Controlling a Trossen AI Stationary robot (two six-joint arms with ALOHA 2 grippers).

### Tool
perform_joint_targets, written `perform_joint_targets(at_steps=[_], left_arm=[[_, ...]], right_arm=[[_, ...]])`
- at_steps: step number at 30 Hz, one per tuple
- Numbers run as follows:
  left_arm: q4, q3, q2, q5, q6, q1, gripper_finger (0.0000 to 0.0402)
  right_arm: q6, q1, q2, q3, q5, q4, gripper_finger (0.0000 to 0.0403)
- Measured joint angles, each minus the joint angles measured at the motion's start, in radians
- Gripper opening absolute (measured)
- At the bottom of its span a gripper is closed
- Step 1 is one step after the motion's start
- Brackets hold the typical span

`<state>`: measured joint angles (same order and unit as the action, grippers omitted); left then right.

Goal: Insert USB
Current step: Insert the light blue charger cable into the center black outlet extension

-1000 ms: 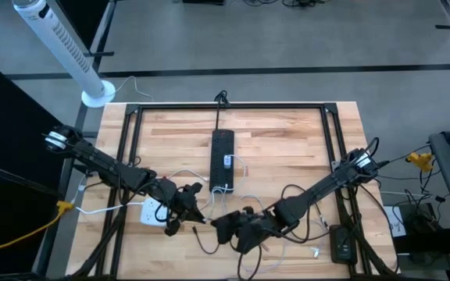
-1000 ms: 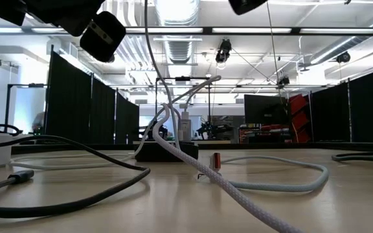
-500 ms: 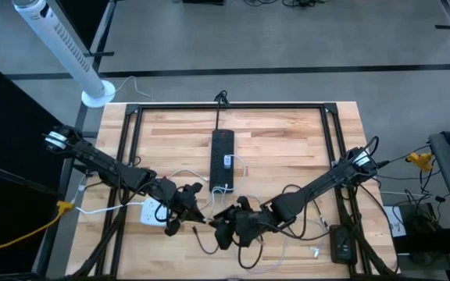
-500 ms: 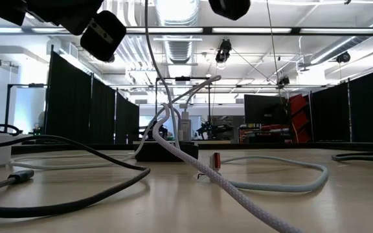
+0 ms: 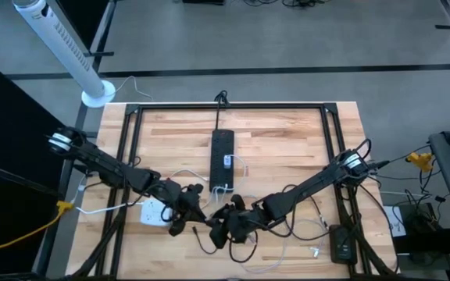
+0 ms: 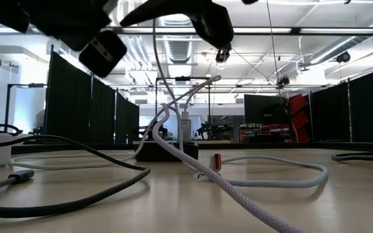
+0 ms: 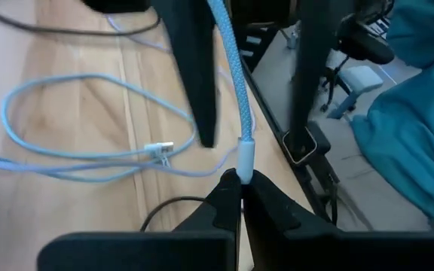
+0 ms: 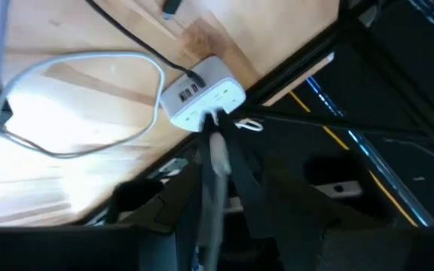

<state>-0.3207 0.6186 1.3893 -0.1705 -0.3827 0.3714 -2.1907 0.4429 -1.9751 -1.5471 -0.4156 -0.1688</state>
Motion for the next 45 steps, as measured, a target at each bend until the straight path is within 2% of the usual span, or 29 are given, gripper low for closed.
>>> perform_joint_targets(at_steps=[13,26,34,45], left_arm=[[0.000,0.000,0.008,-0.030,-0.004,-0.016,0.0000],[0.000,0.000,0.007,-0.031,-0.004,-0.015,0.0000],[-0.001,0.000,0.007,-0.031,-0.004,-0.015,0.0000],[0.000,0.000,0.006,-0.034,0.002,-0.015,0.0000]], right_arm=[[0.025,-0.003,-0.006,0.000,0.000,-0.015,0.0095],[0.045,-0.008,-0.007,0.000,0.031,-0.017,0.0082],[0.054,-0.010,-0.007,0.000,0.033,-0.018,0.0055],[0.184,-0.010,-0.007,0.000,0.052,-0.020,0.0010]])
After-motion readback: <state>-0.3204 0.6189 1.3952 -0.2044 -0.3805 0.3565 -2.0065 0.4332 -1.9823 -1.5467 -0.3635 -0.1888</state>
